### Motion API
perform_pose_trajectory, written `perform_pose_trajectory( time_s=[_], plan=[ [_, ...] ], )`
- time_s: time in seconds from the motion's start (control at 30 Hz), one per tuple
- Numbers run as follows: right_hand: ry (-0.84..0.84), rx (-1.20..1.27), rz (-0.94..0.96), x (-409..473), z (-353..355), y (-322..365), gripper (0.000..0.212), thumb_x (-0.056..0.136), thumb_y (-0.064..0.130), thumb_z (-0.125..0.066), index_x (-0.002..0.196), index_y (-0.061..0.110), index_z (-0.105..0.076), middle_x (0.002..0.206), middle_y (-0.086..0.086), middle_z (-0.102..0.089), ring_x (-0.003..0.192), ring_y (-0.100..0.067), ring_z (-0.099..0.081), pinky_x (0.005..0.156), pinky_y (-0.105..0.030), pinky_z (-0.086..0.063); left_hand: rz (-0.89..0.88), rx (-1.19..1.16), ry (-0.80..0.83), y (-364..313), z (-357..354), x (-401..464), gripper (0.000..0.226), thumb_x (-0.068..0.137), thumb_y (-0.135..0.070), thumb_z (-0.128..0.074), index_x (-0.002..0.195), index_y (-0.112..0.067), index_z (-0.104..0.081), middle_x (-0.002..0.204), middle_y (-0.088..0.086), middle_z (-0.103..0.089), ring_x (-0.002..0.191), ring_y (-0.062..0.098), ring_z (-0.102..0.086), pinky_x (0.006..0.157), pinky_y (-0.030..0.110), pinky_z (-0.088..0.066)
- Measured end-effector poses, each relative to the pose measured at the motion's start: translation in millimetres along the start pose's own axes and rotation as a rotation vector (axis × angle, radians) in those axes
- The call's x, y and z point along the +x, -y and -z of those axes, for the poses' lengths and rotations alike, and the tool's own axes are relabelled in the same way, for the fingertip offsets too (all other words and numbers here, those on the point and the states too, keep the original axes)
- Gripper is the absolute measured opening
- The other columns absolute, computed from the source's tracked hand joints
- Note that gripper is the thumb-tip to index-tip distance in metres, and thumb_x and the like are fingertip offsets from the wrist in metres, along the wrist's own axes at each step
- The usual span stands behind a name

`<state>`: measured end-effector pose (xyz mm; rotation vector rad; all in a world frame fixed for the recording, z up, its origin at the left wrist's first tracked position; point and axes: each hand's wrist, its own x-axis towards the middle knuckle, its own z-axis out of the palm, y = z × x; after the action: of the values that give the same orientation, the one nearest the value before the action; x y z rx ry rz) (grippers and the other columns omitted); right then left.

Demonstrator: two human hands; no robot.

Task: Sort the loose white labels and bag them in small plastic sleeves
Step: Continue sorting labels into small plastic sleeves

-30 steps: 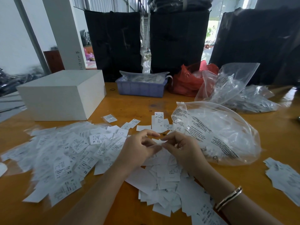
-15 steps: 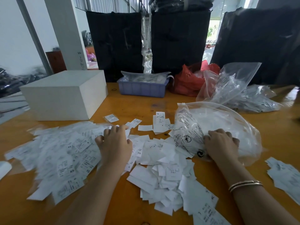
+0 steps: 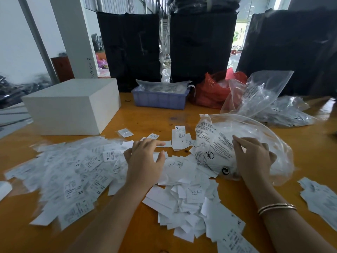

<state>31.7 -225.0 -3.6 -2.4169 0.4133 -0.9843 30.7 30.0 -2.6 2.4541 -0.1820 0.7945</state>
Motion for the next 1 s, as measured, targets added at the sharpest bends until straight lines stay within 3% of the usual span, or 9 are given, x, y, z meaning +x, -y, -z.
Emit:
perform_pose_trajectory(
  time_s=[0.1, 0.17, 0.23, 0.3, 0.43, 0.53, 0.67, 0.83, 1.0],
  plan=[
    [-0.116, 0.175, 0.085, -0.4, 5.3, 7.1, 0.017, 0.090, 0.020, -0.063, 0.102, 0.014, -0.073, 0.100, -0.005, -0.065, 0.098, -0.028, -0.053, 0.082, -0.035, -0.032, 0.004, -0.033, 0.010, -1.5, 0.7, 0.5, 0.018, 0.089, -0.025, -0.060, 0.107, -0.028, -0.064, 0.117, -0.008, -0.061, 0.118, 0.013, -0.046, 0.089, 0.025, -0.021],
    [-0.149, 0.379, 0.184, -7.1, 10.6, 20.7, 0.010, 0.086, 0.010, -0.066, 0.094, 0.011, -0.071, 0.088, -0.005, -0.065, 0.079, -0.021, -0.059, 0.072, -0.019, -0.044, -0.024, -0.086, 0.022, -4.5, 0.7, 0.7, 0.017, 0.089, -0.025, -0.060, 0.106, -0.027, -0.064, 0.114, -0.012, -0.060, 0.119, 0.011, -0.045, 0.091, 0.026, -0.021],
    [-0.024, 0.573, 0.187, -19.5, 13.0, 39.3, 0.015, 0.085, 0.008, -0.066, 0.086, 0.023, -0.066, 0.079, 0.005, -0.067, 0.070, -0.008, -0.060, 0.064, -0.009, -0.047, -0.042, -0.227, 0.084, -7.8, 3.2, -0.1, 0.014, 0.091, -0.031, -0.059, 0.104, -0.033, -0.062, 0.108, -0.028, -0.052, 0.114, 0.002, -0.043, 0.093, 0.024, -0.025],
    [0.209, 0.736, 0.106, -34.4, 11.5, 58.2, 0.020, 0.085, 0.009, -0.066, 0.081, 0.029, -0.063, 0.071, 0.010, -0.067, 0.063, -0.005, -0.062, 0.059, -0.012, -0.049, -0.024, -0.431, 0.252, -11.0, 7.9, -0.4, 0.015, 0.088, -0.051, -0.050, 0.100, -0.045, -0.055, 0.104, -0.040, -0.047, 0.107, -0.011, -0.044, 0.090, 0.013, -0.032],
    [0.536, 0.934, 0.051, -55.0, 4.1, 75.2, 0.006, 0.083, 0.012, -0.067, 0.082, 0.014, -0.061, 0.070, 0.002, -0.070, 0.055, -0.013, -0.065, 0.050, -0.019, -0.049, -0.015, -0.674, 0.451, -15.3, 12.2, -1.9, 0.046, 0.068, -0.077, -0.048, 0.101, -0.047, -0.058, 0.099, -0.032, -0.060, 0.100, -0.009, -0.054, 0.076, 0.005, -0.042],
    [0.612, 1.003, 0.005, -56.2, 2.2, 77.0, 0.010, 0.084, 0.017, -0.064, 0.085, 0.009, -0.060, 0.070, 0.000, -0.070, 0.056, -0.017, -0.066, 0.049, -0.022, -0.051, -0.033, -0.675, 0.364, -15.8, 7.8, -2.6, 0.031, 0.073, -0.064, -0.064, 0.087, -0.037, -0.066, 0.086, -0.025, -0.065, 0.089, -0.001, -0.058, 0.071, 0.013, -0.043],
    [0.612, 0.808, 0.103, -54.7, -0.2, 72.8, 0.010, 0.085, 0.032, -0.060, 0.094, 0.027, -0.061, 0.082, 0.009, -0.068, 0.070, -0.003, -0.062, 0.061, -0.019, -0.050, 0.117, -0.808, 0.244, -13.5, 7.8, -0.4, 0.007, 0.086, -0.022, -0.067, 0.080, -0.026, -0.067, 0.078, -0.012, -0.068, 0.077, 0.002, -0.062, 0.067, 0.012, -0.049],
    [0.784, 0.202, 0.693, -55.2, -5.8, 61.7, 0.041, 0.088, 0.035, -0.055, 0.129, 0.036, -0.052, 0.126, 0.020, -0.051, 0.117, 0.001, -0.037, 0.096, -0.022, -0.021, 0.295, -0.949, 0.157, -13.5, 12.5, 1.3, 0.013, 0.092, -0.009, -0.056, 0.087, -0.018, -0.063, 0.079, -0.009, -0.073, 0.076, 0.000, -0.066, 0.063, 0.007, -0.046],
    [0.668, 0.172, 0.771, -56.1, -7.3, 66.1, 0.025, 0.093, 0.031, -0.049, 0.111, 0.031, -0.066, 0.111, 0.017, -0.064, 0.106, -0.003, -0.051, 0.098, -0.028, -0.029, 0.357, -0.986, 0.161, -13.6, 11.2, 1.7, 0.015, 0.091, -0.008, -0.058, 0.094, -0.022, -0.062, 0.085, -0.003, -0.074, 0.082, 0.008, -0.068, 0.068, 0.017, -0.047]
  ],
)
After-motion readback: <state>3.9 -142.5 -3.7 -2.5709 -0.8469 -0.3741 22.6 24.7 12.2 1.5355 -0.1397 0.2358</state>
